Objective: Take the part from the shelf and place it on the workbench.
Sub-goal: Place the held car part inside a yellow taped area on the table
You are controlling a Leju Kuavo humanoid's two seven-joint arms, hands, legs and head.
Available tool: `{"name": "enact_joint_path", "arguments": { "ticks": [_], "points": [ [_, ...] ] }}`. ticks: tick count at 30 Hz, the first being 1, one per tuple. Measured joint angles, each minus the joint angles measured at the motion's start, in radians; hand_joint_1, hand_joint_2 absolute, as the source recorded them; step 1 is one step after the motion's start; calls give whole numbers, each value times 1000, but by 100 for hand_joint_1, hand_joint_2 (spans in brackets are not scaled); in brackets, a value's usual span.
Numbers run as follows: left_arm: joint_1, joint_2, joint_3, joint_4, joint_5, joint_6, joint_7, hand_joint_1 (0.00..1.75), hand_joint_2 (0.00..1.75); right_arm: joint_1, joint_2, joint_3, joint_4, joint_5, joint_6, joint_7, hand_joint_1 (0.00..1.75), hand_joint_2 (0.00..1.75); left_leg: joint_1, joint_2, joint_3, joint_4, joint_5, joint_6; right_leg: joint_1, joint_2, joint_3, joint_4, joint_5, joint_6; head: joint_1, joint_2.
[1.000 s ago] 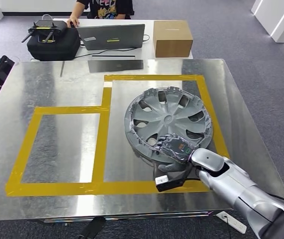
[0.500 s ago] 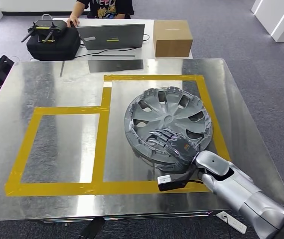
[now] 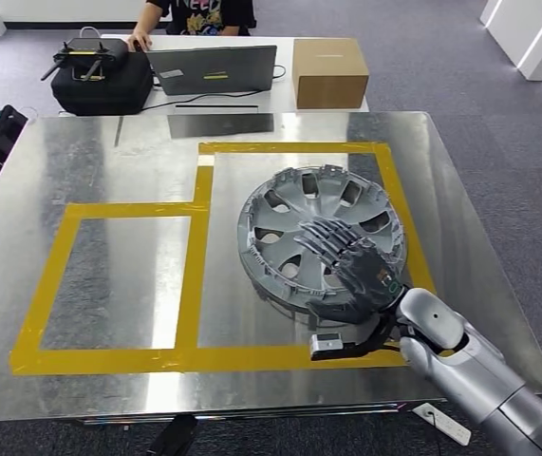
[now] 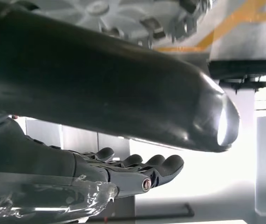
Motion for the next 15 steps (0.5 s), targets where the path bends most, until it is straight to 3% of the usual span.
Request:
{"name": "enact_joint_path", "arguments": {
  "ticks": [8,15],
  "points": [
    [0,2,13,0,12,2,-3,0,0,65,-27,-85,-129,-16,-53,3,0,0,0,0,0,0,0,0,0,0,0,0,-1,0,0,0],
    [12,5,48,0,39,-11,62,0,0,276,15,-241,-335,-248,-169,-94,0,0,0,-2,0,0,-2,-1,0,-2,2,0,-4,0,0,0]
  ]
}}
